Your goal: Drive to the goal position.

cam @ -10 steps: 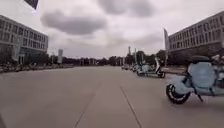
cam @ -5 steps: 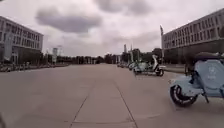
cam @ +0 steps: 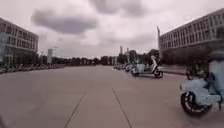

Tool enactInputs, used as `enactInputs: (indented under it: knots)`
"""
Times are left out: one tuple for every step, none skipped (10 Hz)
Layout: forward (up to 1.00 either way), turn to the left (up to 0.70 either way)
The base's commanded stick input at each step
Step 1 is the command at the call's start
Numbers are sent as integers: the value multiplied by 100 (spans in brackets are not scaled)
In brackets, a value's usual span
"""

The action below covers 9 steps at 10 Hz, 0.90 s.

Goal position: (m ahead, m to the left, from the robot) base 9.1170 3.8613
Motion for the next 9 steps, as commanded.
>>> enactInputs:
  knots:
    - [70, 1]
    - [70, 5]
    - [70, 6]
    - [70, 6]
    - [70, 6]
    - [70, 6]
    - [70, 6]
    - [70, 6]
    - [70, 6]
